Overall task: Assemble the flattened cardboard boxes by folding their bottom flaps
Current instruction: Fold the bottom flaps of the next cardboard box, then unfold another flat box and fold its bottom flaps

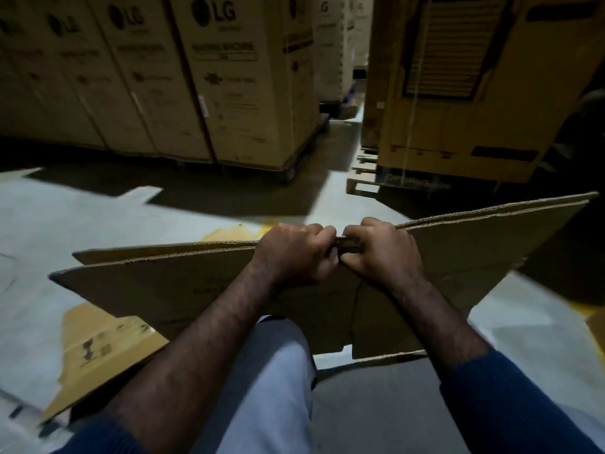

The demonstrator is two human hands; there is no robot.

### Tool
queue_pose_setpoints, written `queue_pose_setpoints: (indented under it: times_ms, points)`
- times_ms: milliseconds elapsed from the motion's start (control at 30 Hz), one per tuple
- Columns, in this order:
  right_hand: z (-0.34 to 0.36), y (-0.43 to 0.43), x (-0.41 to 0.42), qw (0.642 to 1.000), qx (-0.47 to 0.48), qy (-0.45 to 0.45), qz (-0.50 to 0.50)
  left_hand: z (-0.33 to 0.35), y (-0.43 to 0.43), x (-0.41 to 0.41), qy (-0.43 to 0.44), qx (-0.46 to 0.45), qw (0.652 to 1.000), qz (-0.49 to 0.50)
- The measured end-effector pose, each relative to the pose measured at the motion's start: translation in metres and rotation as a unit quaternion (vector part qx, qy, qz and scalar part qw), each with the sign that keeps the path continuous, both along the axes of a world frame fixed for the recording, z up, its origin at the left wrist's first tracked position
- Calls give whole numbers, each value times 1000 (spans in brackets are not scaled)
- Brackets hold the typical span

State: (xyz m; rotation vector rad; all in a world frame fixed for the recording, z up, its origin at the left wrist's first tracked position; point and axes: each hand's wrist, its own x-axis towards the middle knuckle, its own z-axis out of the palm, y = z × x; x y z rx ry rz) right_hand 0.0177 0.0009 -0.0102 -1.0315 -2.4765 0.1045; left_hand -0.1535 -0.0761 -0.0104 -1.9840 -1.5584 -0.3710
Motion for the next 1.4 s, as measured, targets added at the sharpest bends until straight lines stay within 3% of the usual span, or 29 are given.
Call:
queue_pose_setpoints:
  times_ms: [333, 467, 800, 933, 1067, 1167, 1267, 1333, 1400]
  points:
    - [18, 7, -145, 994, -11, 7, 106, 12, -24, -132, -28, -17, 996, 79]
    - [30, 7, -221, 988, -18, 26, 154, 21, -34, -202, -16, 28, 989, 142]
    - [47, 7, -382, 959, -34, 170, 223, 68, -62, -331, 172, 123, 953, 218]
    - [32, 0, -401, 938, -53, 214, 267, 56, -75, -343, 181, 130, 949, 222]
    - [-20, -10, -391, 948, -102, 137, 269, -11, -82, -327, 86, 92, 964, 236]
    - [-72, -14, -374, 926, -263, 9, 269, -84, -91, -302, -19, -33, 957, 288]
    - [-132, -19, -352, 893, -306, -196, 265, -147, -101, -268, -139, -221, 890, 374]
    - [-169, -21, -338, 880, -269, -295, 258, -179, -104, -252, -200, -270, 859, 387]
    - [-193, -20, -328, 867, -266, -338, 252, -195, -104, -239, -238, -291, 841, 391]
